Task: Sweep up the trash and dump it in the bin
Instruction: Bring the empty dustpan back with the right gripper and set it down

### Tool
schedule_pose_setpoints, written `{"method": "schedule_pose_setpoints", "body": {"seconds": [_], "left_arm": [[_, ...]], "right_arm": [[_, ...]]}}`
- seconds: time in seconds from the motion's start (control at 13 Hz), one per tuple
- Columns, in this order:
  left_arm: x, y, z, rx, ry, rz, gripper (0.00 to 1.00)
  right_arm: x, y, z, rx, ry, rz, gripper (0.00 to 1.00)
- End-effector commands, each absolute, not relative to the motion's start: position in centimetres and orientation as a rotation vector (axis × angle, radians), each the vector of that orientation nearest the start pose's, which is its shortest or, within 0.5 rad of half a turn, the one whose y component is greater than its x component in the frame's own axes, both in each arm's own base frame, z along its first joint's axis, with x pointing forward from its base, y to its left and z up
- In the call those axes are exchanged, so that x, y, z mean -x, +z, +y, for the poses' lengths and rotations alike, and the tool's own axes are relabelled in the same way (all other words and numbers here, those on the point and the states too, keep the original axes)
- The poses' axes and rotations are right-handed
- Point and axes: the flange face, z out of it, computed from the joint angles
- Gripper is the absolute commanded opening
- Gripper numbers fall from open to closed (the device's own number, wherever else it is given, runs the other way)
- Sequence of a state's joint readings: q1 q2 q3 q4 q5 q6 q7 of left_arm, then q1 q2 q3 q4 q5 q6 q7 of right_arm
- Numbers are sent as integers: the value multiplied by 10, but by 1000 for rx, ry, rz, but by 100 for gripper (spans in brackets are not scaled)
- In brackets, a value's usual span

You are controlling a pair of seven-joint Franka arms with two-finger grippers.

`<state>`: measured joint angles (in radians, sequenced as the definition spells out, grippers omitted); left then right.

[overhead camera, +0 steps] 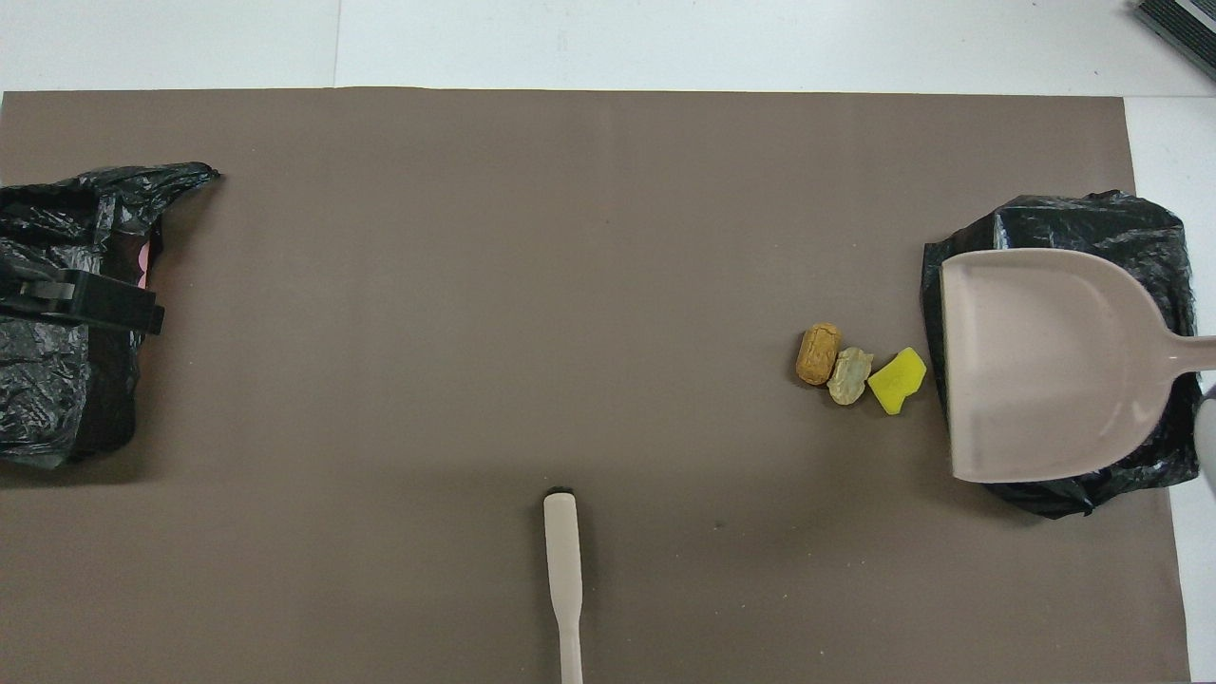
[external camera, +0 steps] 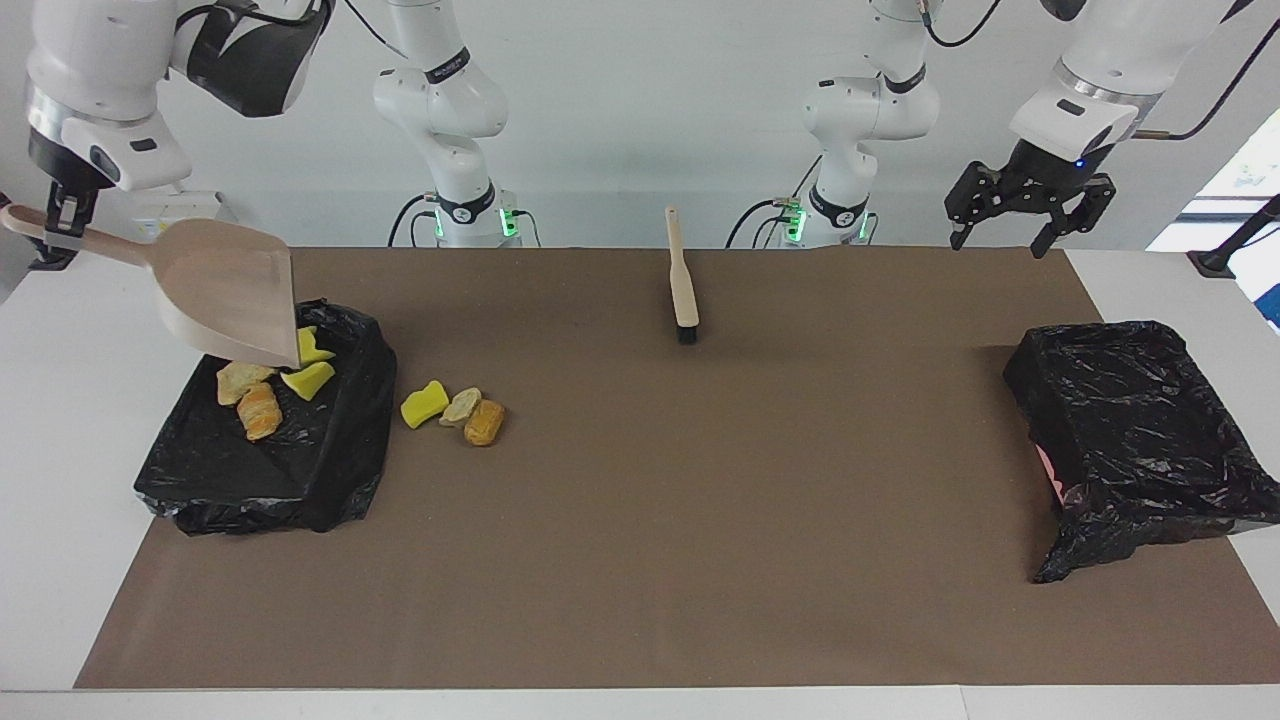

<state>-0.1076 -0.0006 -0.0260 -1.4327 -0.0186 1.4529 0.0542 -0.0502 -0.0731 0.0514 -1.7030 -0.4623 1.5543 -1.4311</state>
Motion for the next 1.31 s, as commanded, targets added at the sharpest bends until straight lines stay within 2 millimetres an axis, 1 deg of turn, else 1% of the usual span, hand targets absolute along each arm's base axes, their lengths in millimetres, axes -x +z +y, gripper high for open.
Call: {"method": "schedule_pose_setpoints", "body": {"seconds": [0.0, 0.08, 0.15, 0.23, 0.39, 0.46, 0.54, 0.62, 0.69, 0.77, 0.85, 0.92, 1.08, 1.16, 1.23], "left_arm": [[-529, 680, -68, 3156, -13, 293, 100], [-528, 679, -73, 3154, -8, 305, 100], [-528, 679, -71, 3154, -8, 300, 100], [-528, 680, -73, 3154, -10, 305, 100], [-527, 680, -76, 3151, -13, 316, 100], [-528, 679, -77, 3151, -10, 316, 100], [-527, 680, -78, 3150, -10, 316, 100], [-527, 680, -79, 3148, -10, 320, 100], [-527, 680, -79, 3148, -10, 318, 100], [-528, 679, -74, 3151, -3, 297, 100], [-527, 679, -70, 3150, 6, 291, 100], [-527, 679, -70, 3150, 4, 294, 100], [-526, 678, -73, 3148, 11, 311, 100], [-526, 679, -73, 3148, 9, 315, 100], [-526, 679, -71, 3148, 8, 313, 100]], "right_arm": [[-520, 589, 16, 2687, 511, -1982, 0], [-525, 574, 44, 2731, 480, -1883, 0], [-527, 563, 70, 2772, 427, -1761, 0], [-531, 547, 97, 2820, 402, -1615, 0], [-537, 515, 161, 2906, 350, -1313, 0], [-541, 499, 195, 2940, 328, -1210, 0], [-548, 485, 223, 2965, 299, -1092, 0], [-557, 475, 236, 2976, 301, -976, 0], [-570, 469, 248, 2989, 286, -853, 0], [-583, 460, 267, 3001, 256, -696, 0], [-587, 448, 298, 3001, 242, -575, 0], [-596, 438, 319, 3007, 213, -419, 0], [-605, 422, 363, 3013, 181, -211, 0], [-610, 414, 381, 3003, 172, -108, 0], [-613, 406, 393, 2990, 172, -40, 0]]}}
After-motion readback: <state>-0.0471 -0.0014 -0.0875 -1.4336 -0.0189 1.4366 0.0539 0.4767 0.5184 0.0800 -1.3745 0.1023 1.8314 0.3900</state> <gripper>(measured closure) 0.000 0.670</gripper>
